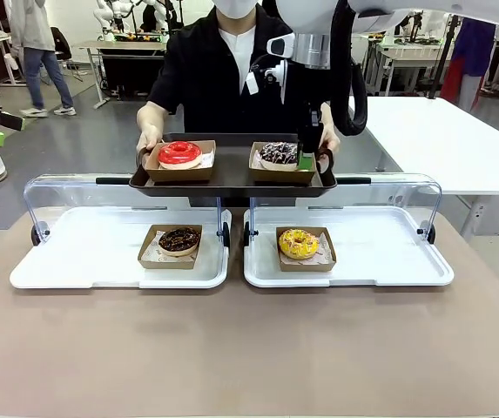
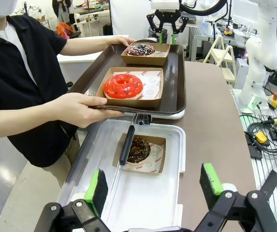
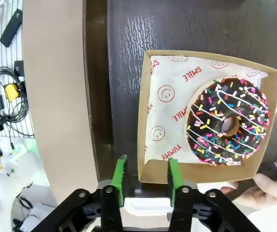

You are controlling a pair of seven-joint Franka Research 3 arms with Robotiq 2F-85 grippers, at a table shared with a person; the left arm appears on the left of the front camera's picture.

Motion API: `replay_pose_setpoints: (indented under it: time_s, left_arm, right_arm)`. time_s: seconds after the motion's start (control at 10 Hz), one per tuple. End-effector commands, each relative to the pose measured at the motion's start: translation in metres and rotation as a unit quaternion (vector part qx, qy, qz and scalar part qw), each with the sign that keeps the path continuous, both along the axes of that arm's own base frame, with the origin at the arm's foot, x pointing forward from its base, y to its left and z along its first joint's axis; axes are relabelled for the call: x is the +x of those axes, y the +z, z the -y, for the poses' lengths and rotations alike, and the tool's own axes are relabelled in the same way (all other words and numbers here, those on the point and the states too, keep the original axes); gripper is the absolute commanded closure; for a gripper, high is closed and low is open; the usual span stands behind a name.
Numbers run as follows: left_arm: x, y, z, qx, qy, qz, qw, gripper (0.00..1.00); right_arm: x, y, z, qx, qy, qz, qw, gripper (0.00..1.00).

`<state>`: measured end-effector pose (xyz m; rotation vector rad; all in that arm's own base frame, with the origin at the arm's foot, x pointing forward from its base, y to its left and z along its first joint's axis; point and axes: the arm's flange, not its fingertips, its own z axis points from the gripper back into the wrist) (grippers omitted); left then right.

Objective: Provide the desired donut to the person.
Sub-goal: Place the picked Paper togo box onto the Handle tray extended by the person.

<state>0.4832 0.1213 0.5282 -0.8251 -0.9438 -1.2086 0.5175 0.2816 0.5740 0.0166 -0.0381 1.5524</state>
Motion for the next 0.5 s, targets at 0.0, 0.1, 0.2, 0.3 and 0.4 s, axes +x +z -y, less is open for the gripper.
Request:
replay_pose_setpoints:
  time_s: [0.0,0.1,0.2,0.3,0.4]
  left_arm:
    - [-0.0006,0.0011,-0.0008,-0.005,0.002,0.003,1.000,0.00]
    - [-0.0006,0.0011,-0.0008,-0.005,0.002,0.003,1.000,0.00]
    - [-0.0006,0.0011,-0.0008,-0.005,0.002,0.003,1.000,0.00]
    - [-0.0006,0.0011,-0.0008,-0.005,0.002,0.003,1.000,0.00]
    - [-0.0006,0.0011,-0.0008,-0.005,0.002,0.003,1.000,0.00]
  right_arm:
    - [0.0030,0.0031,0.0023,0.008,0.008,-0.014,1.000,0.15]
    - [0.0030,0.0031,0.0028,0.009,0.007,-0.014,1.000,0.04]
    - [0.0031,0.0033,0.0031,0.010,0.007,-0.015,1.000,0.00]
    - [0.0031,0.0037,0.0035,0.011,0.007,-0.016,1.000,0.00]
    - [0.0028,0.0041,0.0040,0.009,0.008,-0.018,1.000,0.00]
